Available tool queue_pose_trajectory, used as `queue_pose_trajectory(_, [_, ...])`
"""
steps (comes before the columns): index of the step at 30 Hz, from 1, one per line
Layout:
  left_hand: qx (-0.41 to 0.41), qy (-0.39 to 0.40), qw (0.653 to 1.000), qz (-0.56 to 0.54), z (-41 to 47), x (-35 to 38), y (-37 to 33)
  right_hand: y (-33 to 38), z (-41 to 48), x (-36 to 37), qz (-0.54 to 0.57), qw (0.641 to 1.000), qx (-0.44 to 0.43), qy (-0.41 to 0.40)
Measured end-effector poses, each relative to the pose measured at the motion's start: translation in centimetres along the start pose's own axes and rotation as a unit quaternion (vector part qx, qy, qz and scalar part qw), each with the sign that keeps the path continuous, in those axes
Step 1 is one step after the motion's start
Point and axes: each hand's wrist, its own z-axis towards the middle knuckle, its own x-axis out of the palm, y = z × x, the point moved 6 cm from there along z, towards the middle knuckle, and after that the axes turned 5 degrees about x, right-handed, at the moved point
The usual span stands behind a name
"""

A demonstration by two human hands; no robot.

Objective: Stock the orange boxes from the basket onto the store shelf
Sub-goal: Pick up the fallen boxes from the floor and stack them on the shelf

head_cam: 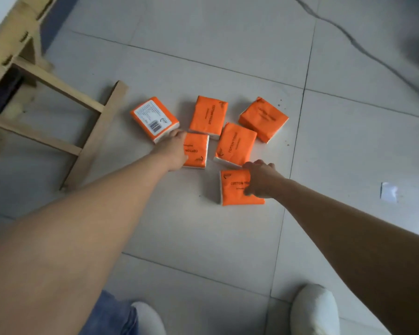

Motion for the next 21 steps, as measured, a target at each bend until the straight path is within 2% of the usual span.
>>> queue_pose_trajectory(6, [-0.035,0.046,0.996,0.064,2.2,1.5,1.7,-0.4,1.5,1.3,0.017,1.0,0.026,-0.006])
queue_pose_trajectory(11, [-0.091,0.035,0.993,0.068,1.7,2.2,2.5,-0.2,2.2,2.1,0.054,0.997,0.044,-0.032])
queue_pose_trajectory(15, [-0.077,0.047,0.994,0.063,2.4,2.0,3.4,0.0,2.6,2.1,0.055,0.995,0.063,-0.053])
queue_pose_trajectory(21, [-0.091,0.037,0.994,0.039,1.9,1.3,4.6,-0.1,2.4,2.2,-0.016,0.996,0.077,-0.039])
